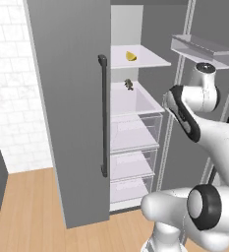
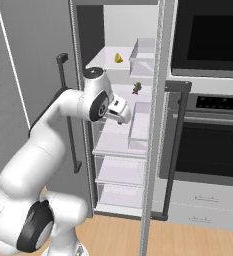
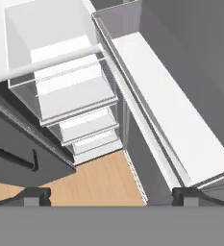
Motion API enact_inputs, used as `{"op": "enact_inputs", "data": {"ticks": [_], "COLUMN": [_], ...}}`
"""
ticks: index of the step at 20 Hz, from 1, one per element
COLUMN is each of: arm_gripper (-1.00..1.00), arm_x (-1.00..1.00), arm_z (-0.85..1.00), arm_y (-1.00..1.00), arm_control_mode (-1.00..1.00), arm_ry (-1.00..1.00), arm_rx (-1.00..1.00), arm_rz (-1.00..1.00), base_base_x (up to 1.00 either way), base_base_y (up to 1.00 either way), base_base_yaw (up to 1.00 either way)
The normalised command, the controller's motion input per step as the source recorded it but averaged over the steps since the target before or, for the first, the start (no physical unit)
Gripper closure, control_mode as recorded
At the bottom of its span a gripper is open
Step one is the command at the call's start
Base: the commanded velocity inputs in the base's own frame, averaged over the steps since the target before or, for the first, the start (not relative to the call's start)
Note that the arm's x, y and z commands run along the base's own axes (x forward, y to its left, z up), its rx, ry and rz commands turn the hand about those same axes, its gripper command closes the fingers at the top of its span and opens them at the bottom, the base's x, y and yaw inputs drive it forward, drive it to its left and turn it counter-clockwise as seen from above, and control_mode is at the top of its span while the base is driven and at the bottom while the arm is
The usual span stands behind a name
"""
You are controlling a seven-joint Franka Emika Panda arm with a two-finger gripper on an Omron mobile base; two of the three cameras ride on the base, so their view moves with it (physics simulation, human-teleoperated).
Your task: Grab a lemon wedge from the fridge and one ice cube from the ice bowl, and put them in the glass of lemonade.
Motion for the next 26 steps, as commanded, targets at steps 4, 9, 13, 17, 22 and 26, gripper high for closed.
{"op": "enact_inputs", "data": {"ticks": [4,9,13,17,22,26], "arm_gripper": [-1.00,-1.00,-1.00,-1.00,-1.00,-1.00], "arm_x": [-0.56,-1.00,-1.00,-0.97,-0.48,0.01], "arm_z": [0.55,0.54,-0.24,-0.40,0.00,0.00], "arm_y": [0.64,0.31,0.12,0.34,0.32,0.27], "arm_control_mode": [-1.00,-1.00,-1.00,-1.00,-1.00,-1.00], "arm_ry": [0.26,0.08,-0.02,-0.01,0.00,0.00], "arm_rx": [0.08,0.01,0.00,-0.01,0.00,-0.01], "arm_rz": [0.41,0.24,0.19,0.17,0.06,0.00], "base_base_x": [0.00,0.00,0.00,0.00,0.00,0.00], "base_base_y": [0.00,0.00,0.00,0.00,0.00,0.00], "base_base_yaw": [0.00,0.00,0.00,0.00,0.00,0.00]}}
